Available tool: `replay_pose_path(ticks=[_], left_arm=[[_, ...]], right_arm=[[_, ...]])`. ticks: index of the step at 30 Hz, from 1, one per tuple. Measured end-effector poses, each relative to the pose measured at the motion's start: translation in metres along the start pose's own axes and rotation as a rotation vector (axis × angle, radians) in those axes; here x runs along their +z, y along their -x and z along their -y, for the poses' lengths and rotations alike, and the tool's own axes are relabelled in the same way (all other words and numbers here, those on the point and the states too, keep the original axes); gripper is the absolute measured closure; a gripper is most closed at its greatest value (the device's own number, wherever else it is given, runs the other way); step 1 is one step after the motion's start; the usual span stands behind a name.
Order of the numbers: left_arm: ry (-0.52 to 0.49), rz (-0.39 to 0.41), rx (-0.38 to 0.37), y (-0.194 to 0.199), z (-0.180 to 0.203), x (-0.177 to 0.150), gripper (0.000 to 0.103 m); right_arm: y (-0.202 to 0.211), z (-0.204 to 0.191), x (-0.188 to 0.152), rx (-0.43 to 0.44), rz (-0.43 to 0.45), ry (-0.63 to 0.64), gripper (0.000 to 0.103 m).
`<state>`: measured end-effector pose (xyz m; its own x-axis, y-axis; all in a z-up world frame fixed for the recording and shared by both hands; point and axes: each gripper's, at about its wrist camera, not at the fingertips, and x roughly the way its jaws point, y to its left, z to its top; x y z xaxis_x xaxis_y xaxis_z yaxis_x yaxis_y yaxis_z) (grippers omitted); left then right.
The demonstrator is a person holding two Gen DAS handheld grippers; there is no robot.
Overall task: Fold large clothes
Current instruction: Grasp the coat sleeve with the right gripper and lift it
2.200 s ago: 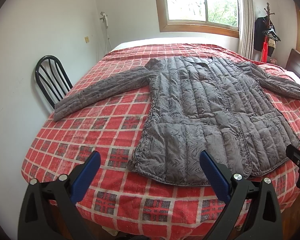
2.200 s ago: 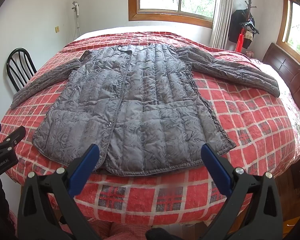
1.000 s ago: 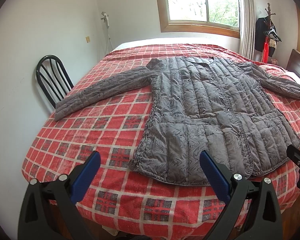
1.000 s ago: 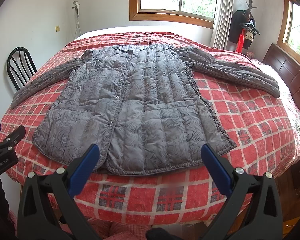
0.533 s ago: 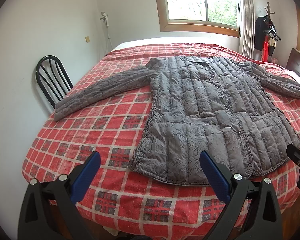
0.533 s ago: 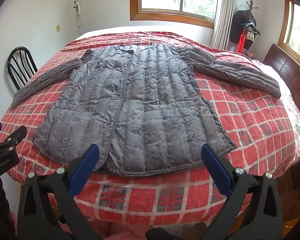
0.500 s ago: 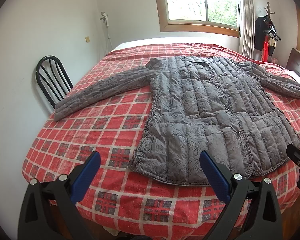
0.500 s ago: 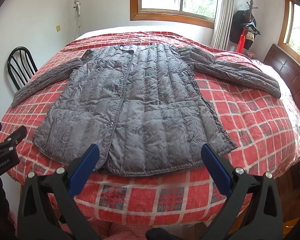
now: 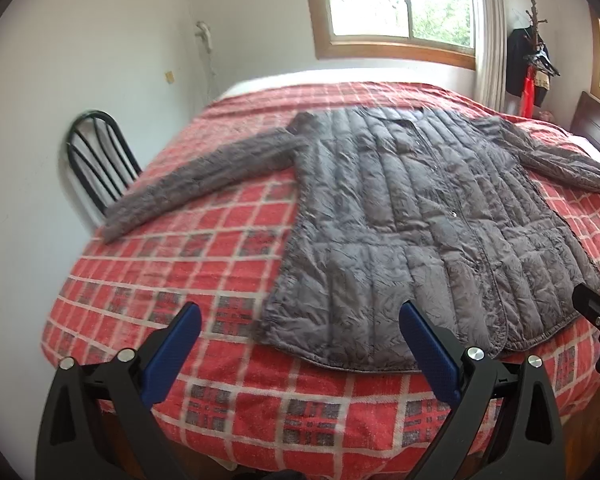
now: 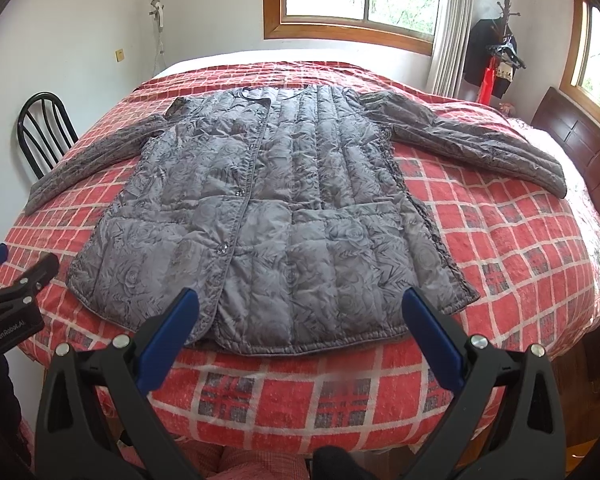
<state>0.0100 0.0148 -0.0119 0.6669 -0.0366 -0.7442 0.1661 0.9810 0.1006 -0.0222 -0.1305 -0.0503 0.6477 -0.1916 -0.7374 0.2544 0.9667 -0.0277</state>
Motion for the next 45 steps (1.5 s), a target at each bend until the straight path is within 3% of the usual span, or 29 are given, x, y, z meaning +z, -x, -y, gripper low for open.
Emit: replay_pose_path(ticks=[4,7,9,14,17,20,23,28,34,36,39,40,41,43,45], left_arm=[[-0.013,-0.129,-0.147,-0.029,0.006,0.006,0.004],[0.012,-0.229,-0.246,-0.055,0.000,0.012,0.005],[0.039,-0.241,-0.279,-0.067,-0.005,0.025,0.005],[0.017,-0.184,-0.238,-0.081,0.003,0.079,0.005],[-0.018,-0.126,-0.214,-0.094,0.019,0.120,0.005],[-0.062,-0.100,-0.193,-0.116,0.043,0.158,0.005],[-0.047,-0.131,-0.209,-0.146,0.056,0.183,0.005],[0.006,-0.183,-0.218,-0.196,0.064,0.206,0.005],[0.069,-0.180,-0.209,-0.226,0.051,0.213,0.005],[0.087,-0.190,-0.213,-0.235,0.046,0.213,0.005],[0.099,-0.197,-0.207,-0.244,0.041,0.212,0.005],[0.100,-0.198,-0.207,-0.245,0.039,0.212,0.005],[0.100,-0.198,-0.206,-0.247,0.038,0.211,0.005],[0.102,-0.202,-0.207,-0.249,0.036,0.210,0.005],[0.107,-0.204,-0.206,-0.251,0.033,0.209,0.005]], right_arm=[[-0.018,0.014,0.008,0.065,-0.069,0.000,0.003],[-0.032,0.036,0.021,0.065,-0.108,-0.012,0.003],[-0.038,0.061,0.038,0.050,-0.108,-0.044,0.003],[-0.068,0.154,0.092,0.041,-0.129,-0.251,0.003],[-0.109,0.235,0.115,0.010,-0.229,-0.461,0.003],[-0.133,0.302,0.122,-0.077,-0.250,-0.608,0.003],[-0.145,0.364,0.116,-0.114,-0.232,-0.762,0.003],[-0.160,0.426,0.107,-0.062,-0.188,-0.926,0.005],[-0.169,0.459,0.107,-0.029,-0.109,-1.034,0.006],[-0.171,0.465,0.106,-0.040,-0.104,-1.054,0.015],[-0.172,0.471,0.108,-0.076,-0.092,-1.063,0.039],[-0.175,0.473,0.111,-0.073,-0.078,-1.058,0.062],[-0.172,0.476,0.112,-0.044,-0.051,-1.051,0.077],[-0.169,0.475,0.113,0.014,-0.009,-1.055,0.090],[-0.161,0.472,0.116,0.056,0.054,-1.034,0.094]])
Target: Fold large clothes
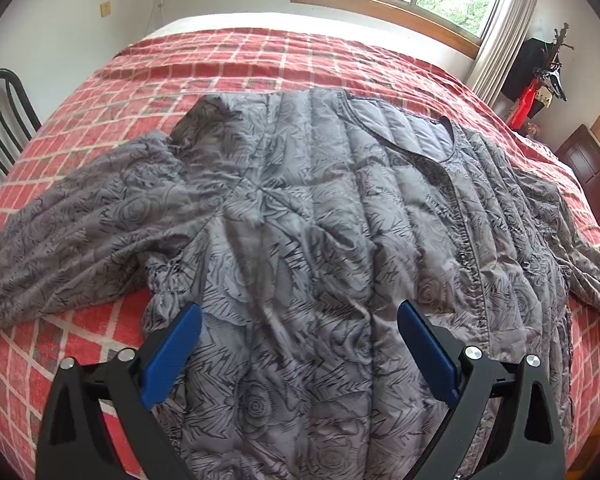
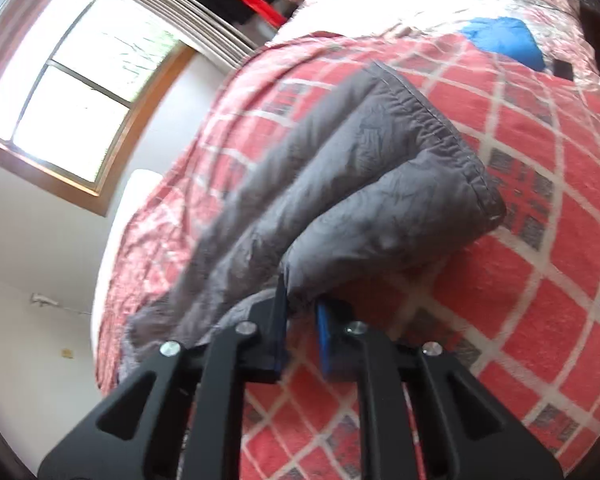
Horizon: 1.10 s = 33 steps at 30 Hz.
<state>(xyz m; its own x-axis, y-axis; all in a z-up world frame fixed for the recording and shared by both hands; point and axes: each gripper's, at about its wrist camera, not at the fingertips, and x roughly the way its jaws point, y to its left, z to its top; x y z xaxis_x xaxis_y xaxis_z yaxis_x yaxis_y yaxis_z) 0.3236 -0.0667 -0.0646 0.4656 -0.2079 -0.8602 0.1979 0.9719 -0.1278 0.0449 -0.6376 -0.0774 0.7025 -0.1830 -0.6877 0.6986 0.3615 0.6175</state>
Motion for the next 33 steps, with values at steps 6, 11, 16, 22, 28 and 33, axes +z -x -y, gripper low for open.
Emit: replay_pose_path(ticks=[6,11,16,22,28,33], left_arm=[[0.020,0.003,0.013,-0.002,-0.009,0.000,0.005],[0.005,0.023,0.023,0.003,-0.009,0.001,0.005],[0.015,0.033,0.031,0.005,-0.016,0.004,0.005],[0.008,0.033,0.035,0.002,-0.021,0.008,0.005],[0.010,0.031,0.024,0.000,-0.024,0.010,0.005],[0.007,0.024,0.010,-0.003,-0.023,0.011,0.005]], right_arm=[[0.012,-0.052,-0.016,0.034,0.091,0.165,0.096],[0.018,-0.147,-0.062,0.107,0.107,0.454,0.096],[-0.002,-0.209,-0.109,0.132,0.065,0.631,0.097],[-0.046,-0.262,-0.174,0.189,-0.070,0.824,0.097],[-0.091,-0.281,-0.228,0.123,-0.185,0.987,0.091],[-0.100,-0.280,-0.263,0.154,-0.264,1.022,0.077]])
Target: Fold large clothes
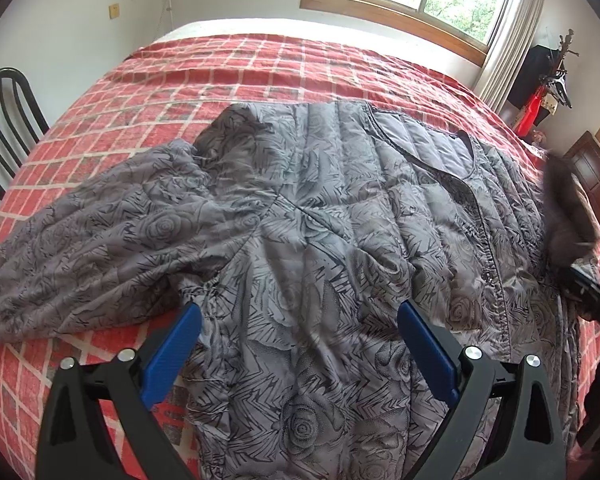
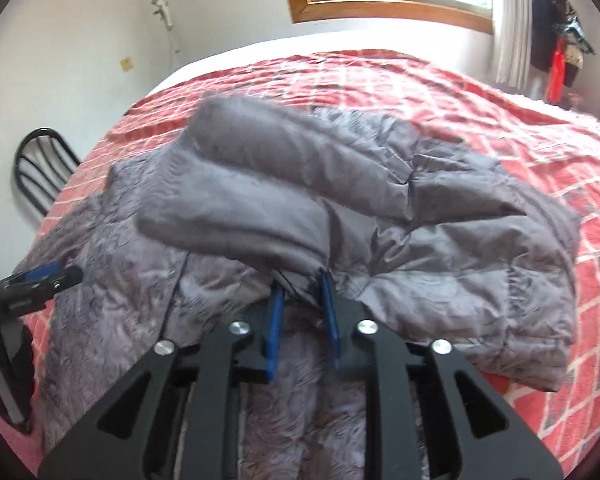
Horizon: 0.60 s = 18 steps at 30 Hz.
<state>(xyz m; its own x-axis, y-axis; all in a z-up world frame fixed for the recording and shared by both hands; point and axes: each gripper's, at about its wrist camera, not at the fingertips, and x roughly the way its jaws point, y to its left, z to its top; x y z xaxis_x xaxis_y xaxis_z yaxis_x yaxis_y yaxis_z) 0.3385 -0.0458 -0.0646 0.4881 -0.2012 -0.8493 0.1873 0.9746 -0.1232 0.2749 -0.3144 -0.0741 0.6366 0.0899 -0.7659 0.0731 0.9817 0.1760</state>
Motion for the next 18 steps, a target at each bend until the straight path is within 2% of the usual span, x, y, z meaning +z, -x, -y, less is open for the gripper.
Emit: replay_pose_path(ticks=[2,3,5,7,9,12,14,16,18], left_arm=[[-0.002,-0.010,-0.015,-0.001,0.002,-0.001,0.005],[-0.002,-0.015,-0.024,-0.002,0.003,-0.001,0.005],[-0.002,-0.031,-0.063,0.000,0.009,-0.002,0.005],[-0.009,-0.048,-0.113,0.002,0.020,0.000,0.005],[-0.027,-0.071,-0.164,0.003,0.037,0.004,0.005],[-0.067,-0.128,-0.285,0.001,0.080,0.015,0.005],[-0.088,-0.140,-0.316,-0.003,0.105,0.021,0.005],[-0.097,-0.159,-0.330,-0.014,0.128,0.029,0.005],[-0.088,-0.186,-0.337,-0.031,0.145,0.036,0.005]], right_arm=[[0.007,-0.003,-0.005,0.107,-0.003,-0.022,0.051],[0.012,-0.002,-0.008,0.178,-0.002,-0.036,0.050],[0.032,0.001,-0.007,0.206,0.031,-0.043,0.050],[0.053,0.005,-0.006,0.156,0.077,-0.058,0.050],[0.075,0.017,-0.002,0.029,0.125,-0.092,0.050],[0.095,0.053,0.001,-0.125,0.144,-0.244,0.050],[0.101,0.091,-0.001,-0.210,0.153,-0.381,0.050],[0.095,0.124,-0.010,-0.245,0.151,-0.486,0.050],[0.085,0.148,-0.022,-0.231,0.132,-0.548,0.050]])
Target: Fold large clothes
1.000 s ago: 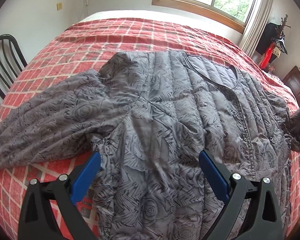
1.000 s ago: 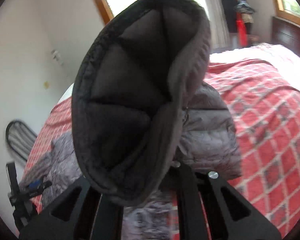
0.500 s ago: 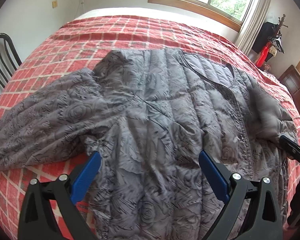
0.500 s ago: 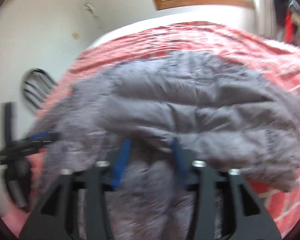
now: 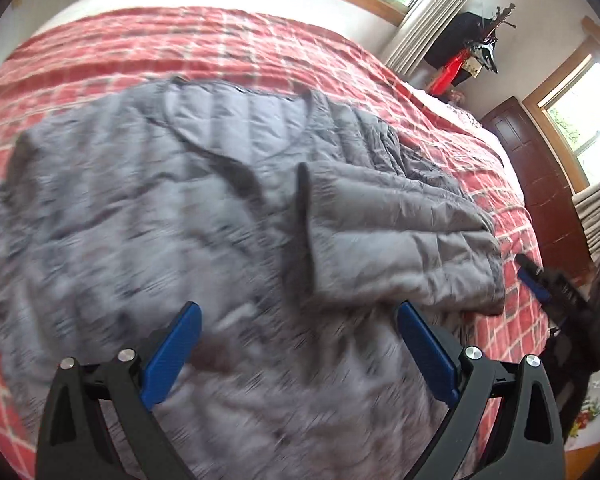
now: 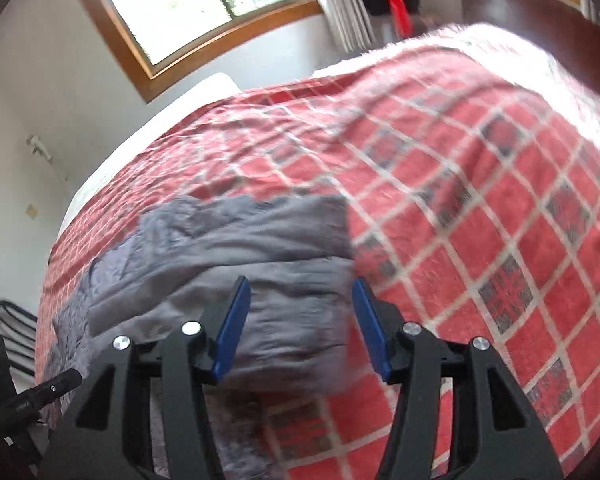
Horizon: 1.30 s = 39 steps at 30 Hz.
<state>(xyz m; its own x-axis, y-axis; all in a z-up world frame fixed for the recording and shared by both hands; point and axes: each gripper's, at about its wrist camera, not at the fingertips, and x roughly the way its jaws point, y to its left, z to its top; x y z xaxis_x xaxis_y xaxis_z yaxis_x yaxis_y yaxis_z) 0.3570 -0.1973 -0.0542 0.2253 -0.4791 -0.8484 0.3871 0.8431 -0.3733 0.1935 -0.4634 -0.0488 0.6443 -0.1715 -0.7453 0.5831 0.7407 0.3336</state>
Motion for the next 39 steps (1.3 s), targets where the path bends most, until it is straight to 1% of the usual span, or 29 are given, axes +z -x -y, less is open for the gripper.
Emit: replay_pose_path(ticks=[2,3,4,5,6,7,8,9,11,14,17,19,21,23,25,27,30,32,33,34,35,37,39], left_arm=[[0.024,-0.009,-0.021,-0.015,0.002,0.006,0.005],[0.041,-0.007,-0.037,-0.021,0.003,0.009,0.007],[0.047,-0.005,-0.043,-0.025,0.003,0.012,0.010],[0.048,-0.004,-0.044,-0.028,0.005,0.012,0.025],[0.041,-0.002,-0.030,-0.031,0.007,0.013,0.036],[0.034,0.004,-0.021,-0.032,0.008,0.013,0.045],[0.017,0.009,-0.050,-0.032,0.010,0.013,0.071],[0.009,0.006,-0.063,-0.030,0.011,0.013,0.080],[0.009,0.054,-0.068,-0.017,0.011,0.011,0.094],[0.021,0.120,-0.108,0.012,-0.003,0.006,0.097],[0.054,0.200,-0.068,0.044,-0.030,0.004,0.098],[0.085,0.243,-0.044,0.062,-0.051,0.004,0.098],[0.104,0.263,-0.025,0.076,-0.072,0.005,0.098],[0.124,0.261,0.000,0.082,-0.089,0.003,0.098],[0.155,0.259,0.037,0.083,-0.110,0.001,0.098],[0.185,0.247,0.080,0.079,-0.131,-0.001,0.098],[0.221,0.184,0.093,0.061,-0.161,-0.006,0.097],[0.228,0.162,0.097,0.051,-0.170,-0.012,0.096],[0.224,0.158,0.101,0.047,-0.174,-0.012,0.093],[0.218,0.156,0.114,0.042,-0.176,-0.013,0.092],[0.215,0.154,0.118,0.038,-0.178,-0.015,0.090],[0.221,0.147,0.115,0.033,-0.181,-0.017,0.089],[0.219,0.141,0.108,0.036,-0.181,-0.017,0.087]], right_arm=[[-0.013,0.016,-0.003,0.002,-0.029,-0.028,0.050],[-0.020,0.022,-0.004,0.012,-0.047,-0.038,0.050],[-0.025,0.027,-0.005,0.029,-0.061,-0.049,0.050],[-0.028,0.030,-0.007,0.050,-0.072,-0.061,0.050],[-0.029,0.031,-0.007,0.066,-0.078,-0.069,0.050],[-0.030,0.031,-0.008,0.075,-0.078,-0.072,0.050],[-0.029,0.030,-0.008,0.087,-0.077,-0.074,0.050],[-0.026,0.030,-0.009,0.099,-0.072,-0.071,0.050],[-0.022,0.027,-0.010,0.125,-0.066,-0.058,0.050],[-0.019,0.020,-0.008,0.193,-0.068,-0.052,0.050],[-0.015,0.006,-0.006,0.243,-0.063,-0.015,0.051],[-0.010,-0.012,-0.009,0.293,-0.059,0.038,0.052],[-0.006,-0.030,-0.013,0.346,-0.060,0.090,0.054],[-0.006,-0.047,-0.018,0.391,-0.062,0.140,0.056],[-0.009,-0.062,-0.023,0.413,-0.068,0.179,0.057],[-0.017,-0.076,-0.029,0.400,-0.083,0.222,0.058],[-0.042,-0.089,-0.035,0.353,-0.129,0.238,0.058],[-0.058,-0.092,-0.038,0.336,-0.161,0.229,0.056],[-0.069,-0.092,-0.041,0.319,-0.181,0.220,0.055],[-0.078,-0.093,-0.043,0.293,-0.199,0.221,0.051],[-0.085,-0.091,-0.045,0.283,-0.211,0.221,0.051],[-0.087,-0.095,-0.046,0.272,-0.204,0.236,0.051],[-0.077,-0.099,-0.045,0.252,-0.181,0.261,0.050]])
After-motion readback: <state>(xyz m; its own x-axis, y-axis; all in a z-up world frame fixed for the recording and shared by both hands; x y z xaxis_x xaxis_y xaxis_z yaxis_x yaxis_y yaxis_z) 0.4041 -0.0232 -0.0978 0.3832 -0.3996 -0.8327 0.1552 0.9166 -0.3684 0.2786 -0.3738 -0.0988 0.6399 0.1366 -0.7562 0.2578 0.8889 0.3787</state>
